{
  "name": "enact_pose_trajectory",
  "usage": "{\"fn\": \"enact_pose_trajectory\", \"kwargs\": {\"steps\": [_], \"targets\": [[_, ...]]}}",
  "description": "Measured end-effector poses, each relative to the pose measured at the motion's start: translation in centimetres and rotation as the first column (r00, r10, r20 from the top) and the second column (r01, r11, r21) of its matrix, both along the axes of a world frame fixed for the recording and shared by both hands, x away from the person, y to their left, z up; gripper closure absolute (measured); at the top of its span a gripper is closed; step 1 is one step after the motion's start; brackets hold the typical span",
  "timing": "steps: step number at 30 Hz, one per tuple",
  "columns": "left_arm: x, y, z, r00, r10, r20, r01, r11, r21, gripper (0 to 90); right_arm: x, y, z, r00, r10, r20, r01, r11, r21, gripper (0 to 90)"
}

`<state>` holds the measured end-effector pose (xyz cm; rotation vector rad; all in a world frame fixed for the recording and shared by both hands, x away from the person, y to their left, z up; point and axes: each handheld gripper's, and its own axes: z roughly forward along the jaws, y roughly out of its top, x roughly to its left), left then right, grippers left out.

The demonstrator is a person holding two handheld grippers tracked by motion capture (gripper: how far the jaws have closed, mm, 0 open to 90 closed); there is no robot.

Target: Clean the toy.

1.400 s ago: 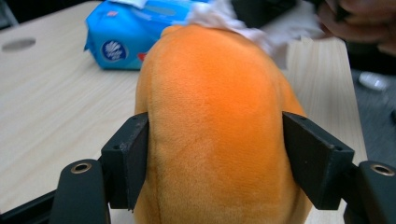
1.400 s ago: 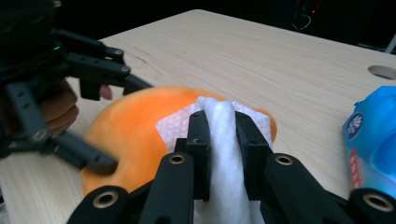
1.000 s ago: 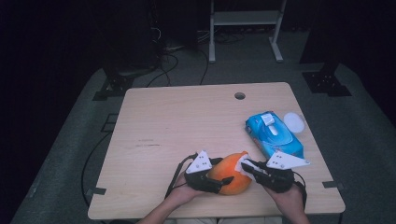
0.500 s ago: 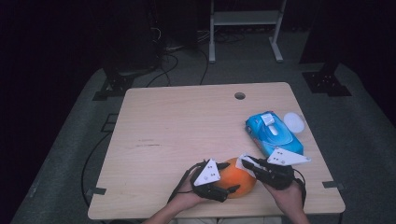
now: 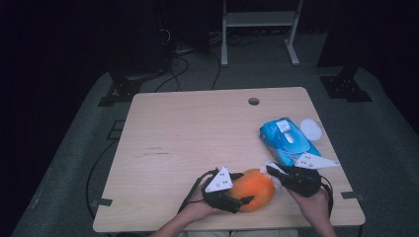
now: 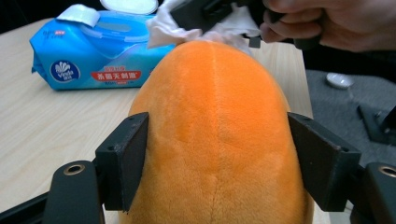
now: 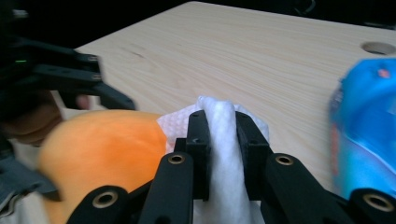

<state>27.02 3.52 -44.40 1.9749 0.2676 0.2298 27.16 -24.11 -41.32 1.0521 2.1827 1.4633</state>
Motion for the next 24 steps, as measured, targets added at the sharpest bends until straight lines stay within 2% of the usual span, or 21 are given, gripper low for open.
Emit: {"fn": "enact_pose_trajectory", "kwargs": {"steps": [2,5,7,8,10,14,17,20,22,24], "targets": [[-0.2,0.0,0.0,0.9998,-0.001,0.019,0.001,1.0000,0.005,25.7,0.0,-0.2,0.0,0.9999,-0.003,-0.010,0.003,0.9999,0.015,77.6],[-0.4,-0.1,0.0,0.9988,-0.007,0.047,0.006,0.9999,0.013,28.4,-0.7,0.9,0.5,0.9987,0.049,0.011,-0.050,0.9984,0.026,77.6],[-0.5,-0.1,0.0,0.9981,-0.007,0.062,0.006,0.9998,0.019,30.6,-1.1,1.8,0.8,0.9966,0.074,0.035,-0.075,0.9972,0.001,77.6],[-0.4,-0.1,0.0,0.9980,-0.008,0.063,0.007,0.9998,0.019,32.0,-1.1,2.0,0.8,0.9966,0.072,0.039,-0.072,0.9973,-0.015,77.6],[-0.4,0.0,0.0,0.9978,-0.002,0.066,0.001,0.9998,0.018,34.0,-0.8,1.4,0.6,0.9984,0.052,0.021,-0.052,0.9986,-0.001,77.6],[-0.3,0.0,0.0,0.9977,0.001,0.067,-0.002,0.9999,0.016,36.3,0.2,-0.5,-0.4,0.9994,-0.020,-0.029,0.020,0.9998,0.006,77.6],[-0.1,0.2,0.0,0.9981,0.003,0.061,-0.004,1.0000,0.009,37.1,0.4,-1.0,-0.4,0.9982,-0.046,-0.038,0.046,0.9989,-0.006,77.6],[-0.2,0.3,-0.1,0.9976,0.004,0.069,-0.005,0.9999,0.013,38.3,0.1,-0.9,0.1,0.9988,-0.045,-0.020,0.045,0.9989,0.016,77.6],[-0.2,0.3,-0.1,0.9972,0.007,0.074,-0.008,0.9999,0.013,38.7,-0.3,-0.4,0.5,0.9999,-0.005,-0.011,0.005,0.9987,0.051,77.6],[-0.2,0.3,0.0,0.9972,0.013,0.074,-0.014,0.9998,0.010,39.2,-0.5,0.1,0.4,0.9997,0.020,-0.012,-0.019,0.9987,0.047,77.6]]}}
